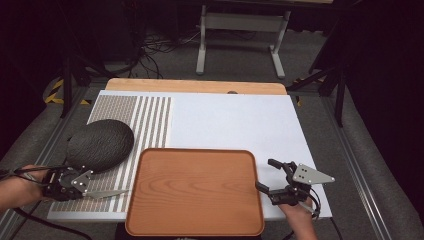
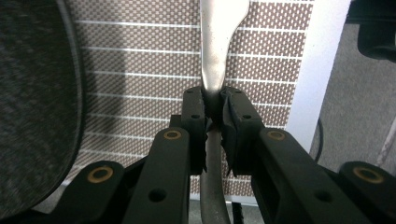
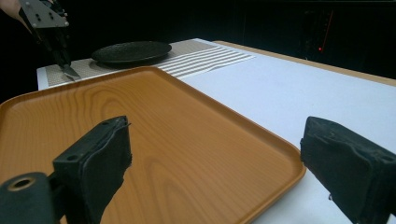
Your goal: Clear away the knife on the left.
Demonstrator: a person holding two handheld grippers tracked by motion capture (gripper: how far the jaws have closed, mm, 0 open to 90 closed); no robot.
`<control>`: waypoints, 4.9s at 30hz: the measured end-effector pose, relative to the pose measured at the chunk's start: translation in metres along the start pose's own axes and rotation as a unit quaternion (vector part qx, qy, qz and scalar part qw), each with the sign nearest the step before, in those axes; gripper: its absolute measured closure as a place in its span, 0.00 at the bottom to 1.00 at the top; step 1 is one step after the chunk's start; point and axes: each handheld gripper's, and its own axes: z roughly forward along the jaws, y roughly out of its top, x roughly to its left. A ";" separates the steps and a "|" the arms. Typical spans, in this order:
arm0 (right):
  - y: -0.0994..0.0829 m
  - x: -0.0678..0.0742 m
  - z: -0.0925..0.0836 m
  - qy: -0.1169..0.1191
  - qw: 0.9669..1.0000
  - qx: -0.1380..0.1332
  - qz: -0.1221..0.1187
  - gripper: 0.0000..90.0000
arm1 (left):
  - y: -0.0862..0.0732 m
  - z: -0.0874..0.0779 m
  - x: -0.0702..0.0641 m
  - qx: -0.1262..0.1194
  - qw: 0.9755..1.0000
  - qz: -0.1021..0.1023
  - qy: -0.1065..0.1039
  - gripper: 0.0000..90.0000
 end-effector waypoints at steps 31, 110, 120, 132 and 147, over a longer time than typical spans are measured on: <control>0.001 -0.001 -0.001 -0.007 1.000 0.002 0.001 0.10 | -0.002 -0.064 -0.001 -0.149 0.981 -0.123 0.015 0.89; 0.001 -0.002 -0.001 0.011 1.000 -0.008 0.004 0.10 | 0.146 -0.026 -0.025 -0.333 0.891 -0.303 -0.059 0.89; 0.001 -0.003 -0.002 0.012 1.000 -0.008 0.004 0.10 | 0.150 -0.019 -0.023 -0.298 0.899 -0.311 -0.074 0.89; 0.000 -0.003 -0.001 0.012 1.000 -0.009 0.005 0.10 | 0.157 -0.007 -0.019 -0.276 0.907 -0.309 -0.076 0.89; -0.001 -0.004 -0.001 0.011 1.000 -0.009 0.009 0.10 | 0.162 0.003 -0.017 -0.235 0.913 -0.322 -0.087 0.88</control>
